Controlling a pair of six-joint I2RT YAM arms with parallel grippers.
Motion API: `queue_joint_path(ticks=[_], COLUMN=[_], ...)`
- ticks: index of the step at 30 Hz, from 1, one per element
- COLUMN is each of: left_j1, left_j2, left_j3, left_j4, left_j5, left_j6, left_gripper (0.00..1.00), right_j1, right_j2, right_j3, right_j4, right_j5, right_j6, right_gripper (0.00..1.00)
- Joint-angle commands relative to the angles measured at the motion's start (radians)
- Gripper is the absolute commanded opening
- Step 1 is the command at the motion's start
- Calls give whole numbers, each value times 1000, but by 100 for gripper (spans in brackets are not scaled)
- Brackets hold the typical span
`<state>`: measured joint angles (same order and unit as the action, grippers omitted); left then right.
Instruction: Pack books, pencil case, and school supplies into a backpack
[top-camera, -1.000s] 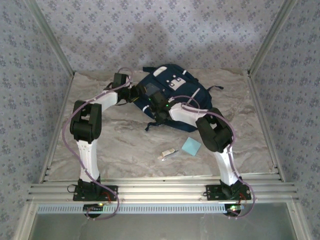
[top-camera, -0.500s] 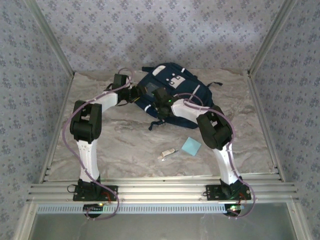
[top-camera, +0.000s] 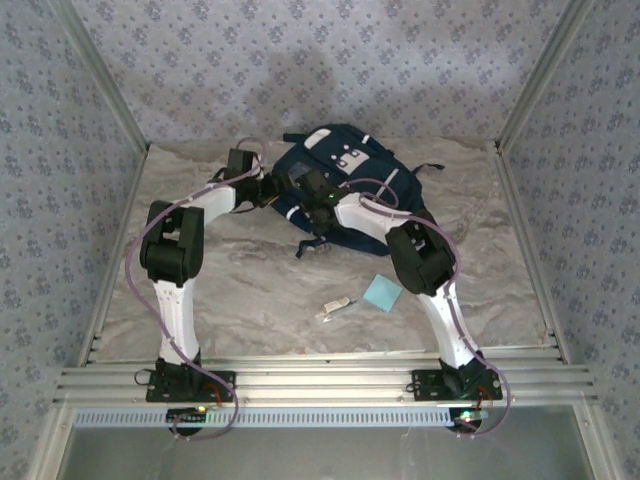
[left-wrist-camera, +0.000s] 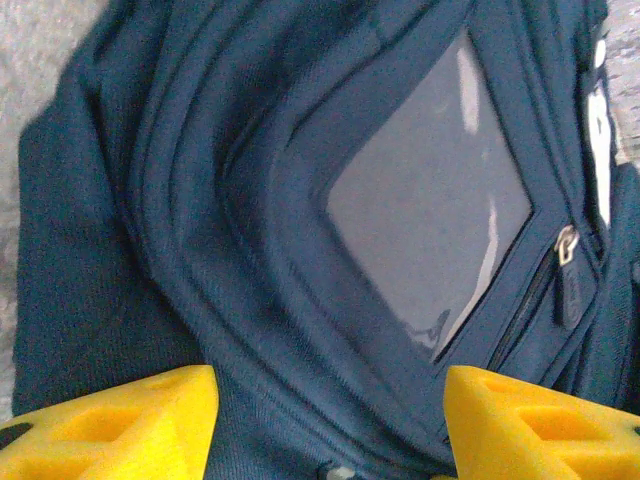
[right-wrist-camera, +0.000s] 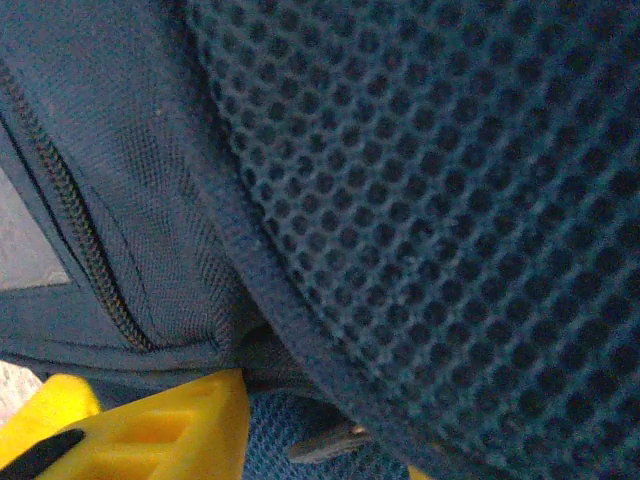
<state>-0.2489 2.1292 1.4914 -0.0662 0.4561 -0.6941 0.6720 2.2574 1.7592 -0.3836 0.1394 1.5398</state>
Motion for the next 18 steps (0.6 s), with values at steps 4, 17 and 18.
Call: queue_joint_path(ticks=[4, 17, 18], left_j1=[-3, 40, 42], left_j2=[18, 102, 106], left_j3=[-22, 64, 73], left_j4=[-95, -183, -191], left_j5=[0, -48, -57], left_j6=[-5, -7, -3], left_gripper=[61, 61, 61], right_j1=[-1, -58, -65], right_j2=[25, -214, -236], right_j3=[-63, -375, -401], right_j4=[32, 176, 175], right_j5=[-18, -191, -200], right_j6=[-26, -268, -282], right_gripper=[19, 0, 0])
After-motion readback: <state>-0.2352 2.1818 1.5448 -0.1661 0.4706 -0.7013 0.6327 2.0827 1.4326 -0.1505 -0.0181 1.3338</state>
